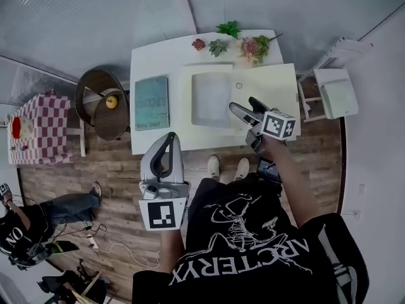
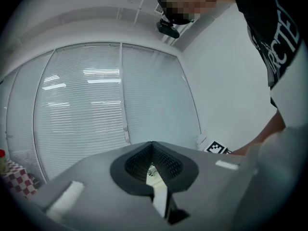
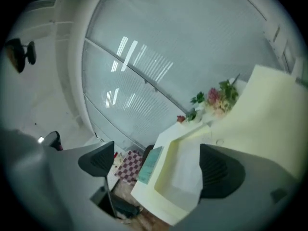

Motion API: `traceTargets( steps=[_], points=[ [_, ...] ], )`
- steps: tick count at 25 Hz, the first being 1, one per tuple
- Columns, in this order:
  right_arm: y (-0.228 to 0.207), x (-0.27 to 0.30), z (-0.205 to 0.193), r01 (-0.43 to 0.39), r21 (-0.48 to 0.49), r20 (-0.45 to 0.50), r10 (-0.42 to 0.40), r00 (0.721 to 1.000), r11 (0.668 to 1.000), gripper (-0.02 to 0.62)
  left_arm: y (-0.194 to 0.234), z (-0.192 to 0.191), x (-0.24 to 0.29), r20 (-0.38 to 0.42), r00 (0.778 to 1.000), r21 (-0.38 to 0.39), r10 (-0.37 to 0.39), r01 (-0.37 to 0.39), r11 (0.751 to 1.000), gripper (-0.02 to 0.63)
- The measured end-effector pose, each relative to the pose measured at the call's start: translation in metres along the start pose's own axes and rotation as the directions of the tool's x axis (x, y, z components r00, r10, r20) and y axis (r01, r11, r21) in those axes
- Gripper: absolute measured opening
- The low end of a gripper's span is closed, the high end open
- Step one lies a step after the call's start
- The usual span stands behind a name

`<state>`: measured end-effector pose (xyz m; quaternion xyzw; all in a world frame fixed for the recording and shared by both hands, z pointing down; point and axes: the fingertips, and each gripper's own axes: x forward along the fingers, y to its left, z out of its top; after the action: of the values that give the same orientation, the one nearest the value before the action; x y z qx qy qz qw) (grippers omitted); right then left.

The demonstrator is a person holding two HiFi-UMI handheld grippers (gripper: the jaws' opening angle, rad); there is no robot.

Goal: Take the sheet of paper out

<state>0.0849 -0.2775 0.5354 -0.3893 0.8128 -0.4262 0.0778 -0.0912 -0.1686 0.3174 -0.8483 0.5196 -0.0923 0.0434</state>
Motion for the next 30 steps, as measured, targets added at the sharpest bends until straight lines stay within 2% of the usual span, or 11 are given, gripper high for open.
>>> traceTargets(
  steps=[2, 3, 5, 6, 7, 8, 13, 17, 27, 29, 30],
  points=[
    [-0.021, 0.017, -0.023, -0.038, 0.182, -0.070, 0.051, 0.996, 0.983, 0.512, 0.004, -0.003, -0.008, -0.025, 0.999, 0.002, 0.023, -0.023, 1.000, 0.008],
    [-0.032, 0.026, -0.035, -0.051, 0.297, -0.095, 0.083, 0.992, 0.953, 0.512, 0.006, -0.005, -0.012, -0.039, 0.999, 0.004, 0.034, -0.034, 0.999, 0.009],
    [-0.053, 0.040, -0.054, -0.058, 0.507, -0.129, 0.142, 0.981, 0.860, 0.512, 0.009, -0.009, -0.021, -0.064, 0.996, 0.013, 0.057, -0.056, 0.998, 0.008],
    [-0.062, 0.046, -0.062, -0.052, 0.579, -0.144, 0.164, 0.976, 0.814, 0.511, 0.011, -0.011, -0.026, -0.076, 0.995, 0.016, 0.069, -0.068, 0.998, 0.008],
    [-0.071, 0.051, -0.069, -0.042, 0.620, -0.161, 0.179, 0.970, 0.783, 0.511, 0.012, -0.012, -0.030, -0.087, 0.993, 0.020, 0.082, -0.080, 0.997, 0.009],
    [-0.079, 0.056, -0.076, -0.027, 0.638, -0.184, 0.187, 0.965, 0.769, 0.511, 0.014, -0.014, -0.035, -0.096, 0.991, 0.022, 0.095, -0.093, 0.995, 0.008],
    [-0.110, 0.068, -0.099, 0.042, 0.624, -0.280, 0.173, 0.944, 0.780, 0.511, 0.021, -0.020, -0.059, -0.133, 0.978, 0.038, 0.162, -0.158, 0.987, 0.008],
    [-0.103, 0.079, -0.101, 0.007, 0.653, -0.275, 0.228, 0.934, 0.758, 0.511, 0.023, -0.027, -0.073, -0.161, 0.966, 0.043, 0.200, -0.196, 0.980, 0.008],
    [-0.081, 0.130, -0.112, -0.023, 0.674, -0.296, 0.298, 0.907, 0.739, 0.508, 0.020, -0.030, -0.086, -0.188, 0.956, 0.046, 0.224, -0.220, 0.975, 0.008],
    [-0.083, 0.135, -0.119, 0.011, 0.652, -0.332, 0.272, 0.903, 0.759, 0.462, 0.024, -0.028, -0.089, -0.172, 0.956, 0.047, 0.236, -0.231, 0.972, 0.008],
    [-0.089, 0.134, -0.123, 0.049, 0.636, -0.355, 0.235, 0.905, 0.770, 0.328, 0.026, -0.027, -0.090, -0.163, 0.957, 0.047, 0.241, -0.236, 0.971, 0.008]
  ],
)
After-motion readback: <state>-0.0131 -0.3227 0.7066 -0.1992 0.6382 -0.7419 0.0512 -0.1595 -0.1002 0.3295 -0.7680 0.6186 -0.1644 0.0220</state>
